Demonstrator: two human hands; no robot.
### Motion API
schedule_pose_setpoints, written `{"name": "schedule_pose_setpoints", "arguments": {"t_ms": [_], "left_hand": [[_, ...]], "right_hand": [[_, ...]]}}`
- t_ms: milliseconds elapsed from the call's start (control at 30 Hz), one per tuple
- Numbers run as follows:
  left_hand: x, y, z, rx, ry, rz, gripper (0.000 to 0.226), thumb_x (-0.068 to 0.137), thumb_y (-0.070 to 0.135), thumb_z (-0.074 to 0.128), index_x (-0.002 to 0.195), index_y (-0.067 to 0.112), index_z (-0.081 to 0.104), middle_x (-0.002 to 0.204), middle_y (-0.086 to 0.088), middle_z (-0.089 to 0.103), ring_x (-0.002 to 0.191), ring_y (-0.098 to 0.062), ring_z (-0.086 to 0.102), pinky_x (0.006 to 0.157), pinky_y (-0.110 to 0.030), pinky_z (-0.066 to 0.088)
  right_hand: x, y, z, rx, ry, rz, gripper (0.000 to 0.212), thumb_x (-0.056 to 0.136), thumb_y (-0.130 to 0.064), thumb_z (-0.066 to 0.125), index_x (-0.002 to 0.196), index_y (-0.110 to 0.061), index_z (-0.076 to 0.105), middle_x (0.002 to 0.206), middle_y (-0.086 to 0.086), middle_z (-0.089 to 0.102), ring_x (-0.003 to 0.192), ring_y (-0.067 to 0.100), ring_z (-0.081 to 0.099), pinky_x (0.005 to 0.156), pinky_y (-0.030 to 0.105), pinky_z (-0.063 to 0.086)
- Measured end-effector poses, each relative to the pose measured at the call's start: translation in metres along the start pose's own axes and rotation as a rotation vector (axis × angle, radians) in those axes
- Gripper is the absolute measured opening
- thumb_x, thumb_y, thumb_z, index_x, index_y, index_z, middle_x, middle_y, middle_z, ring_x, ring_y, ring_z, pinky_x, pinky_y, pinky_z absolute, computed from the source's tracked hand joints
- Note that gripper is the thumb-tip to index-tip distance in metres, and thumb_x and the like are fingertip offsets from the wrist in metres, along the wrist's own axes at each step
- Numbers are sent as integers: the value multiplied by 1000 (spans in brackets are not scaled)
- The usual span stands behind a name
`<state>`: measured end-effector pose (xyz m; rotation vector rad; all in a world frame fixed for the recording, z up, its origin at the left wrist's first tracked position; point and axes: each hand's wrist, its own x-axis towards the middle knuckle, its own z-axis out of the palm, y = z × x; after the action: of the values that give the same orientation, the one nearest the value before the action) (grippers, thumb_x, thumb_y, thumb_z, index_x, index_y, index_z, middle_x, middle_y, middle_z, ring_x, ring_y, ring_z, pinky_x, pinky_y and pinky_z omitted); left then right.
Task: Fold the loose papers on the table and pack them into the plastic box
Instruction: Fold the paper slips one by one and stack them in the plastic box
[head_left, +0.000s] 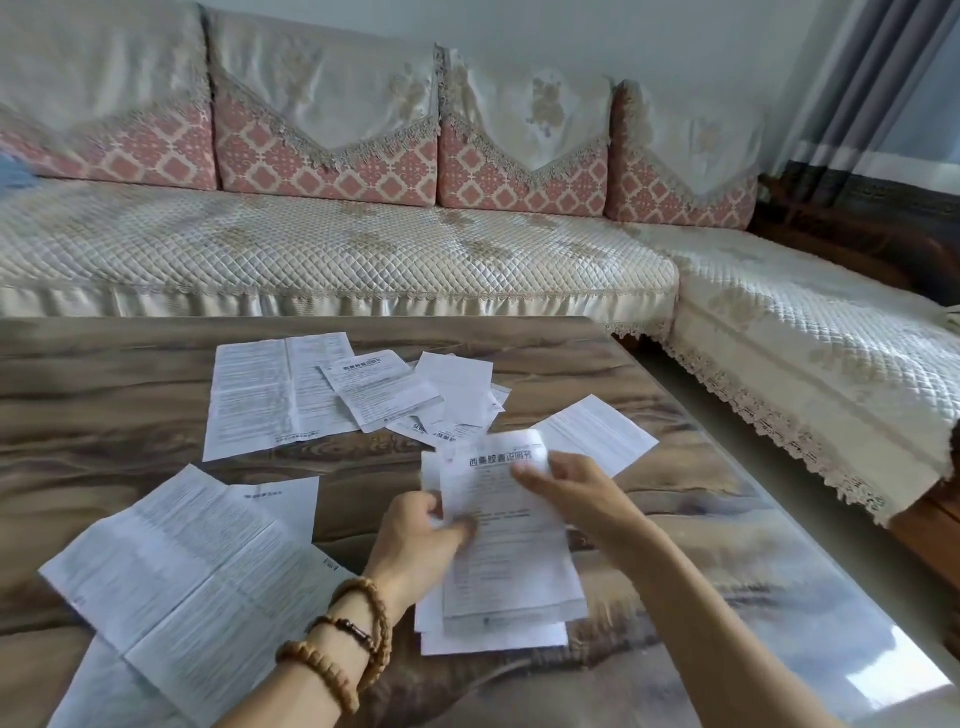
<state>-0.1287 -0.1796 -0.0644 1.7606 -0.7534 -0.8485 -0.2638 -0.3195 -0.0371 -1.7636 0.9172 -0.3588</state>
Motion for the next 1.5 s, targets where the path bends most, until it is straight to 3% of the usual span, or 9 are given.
{"name": "schedule_pose_setpoints", "arguments": {"t_ms": [167,400,533,667,867,1000,1100,1200,1500], "left_hand": [[17,-4,-5,199,35,17,12,92,16,64,103,19,66,106,8,69,83,2,62,55,-6,46],[19,-4,-5,196,-87,36,74,97,14,57,150,36,10,133,16,52,92,5,53,56,2,43],[19,-3,-6,182,-98,52,84,96,13,57,149,45,0,134,19,50,99,3,52,57,1,45],[21,-8,-4,268,-32,79,34,96,18,57,124,35,49,121,16,48,66,6,45,48,2,38],[20,-5,-11,119,-26,-21,18,91,5,58,80,16,68,107,6,64,100,-6,59,71,-7,46],[5,-2,-27,-227,-47,-145,32,91,20,57,67,11,74,94,-7,75,100,-28,66,99,-45,47],[-13,4,-38,-293,-130,-122,53,84,58,63,83,7,77,95,-7,76,97,-25,69,96,-39,45],[-23,3,-55,-107,-33,2,15,80,26,79,89,15,76,87,2,77,85,-17,72,81,-36,57],[-4,-25,-128,-28,309,-103,93,83,5,69,152,30,12,133,14,40,96,-7,51,76,-17,44]], "right_hand": [[76,19,-56,-482,382,264,89,71,-60,76,140,-13,44,141,12,47,126,30,47,104,45,42],[131,40,-116,-949,251,444,126,41,-84,72,140,-13,41,139,17,46,122,35,46,95,44,47],[133,27,-119,-765,209,486,79,59,-48,89,112,-2,53,84,9,56,77,26,56,51,29,41],[126,33,-105,-432,207,318,39,79,-14,77,113,-2,63,100,13,62,89,29,58,73,35,47],[54,-3,-106,192,0,51,31,81,-10,67,107,6,62,103,22,67,88,34,66,76,40,53],[9,-36,-81,34,-301,12,26,72,-10,64,93,4,62,73,10,67,60,20,63,51,26,48],[-9,-47,-22,-256,-438,-37,6,77,-4,63,83,-5,66,67,8,68,56,15,56,48,24,43],[0,-46,24,-244,-446,-67,7,80,-11,72,82,-15,67,68,-7,69,59,7,62,56,20,51],[135,-58,75,-425,367,327,111,58,-83,62,137,-9,39,137,14,49,127,35,45,101,44,40]]}}
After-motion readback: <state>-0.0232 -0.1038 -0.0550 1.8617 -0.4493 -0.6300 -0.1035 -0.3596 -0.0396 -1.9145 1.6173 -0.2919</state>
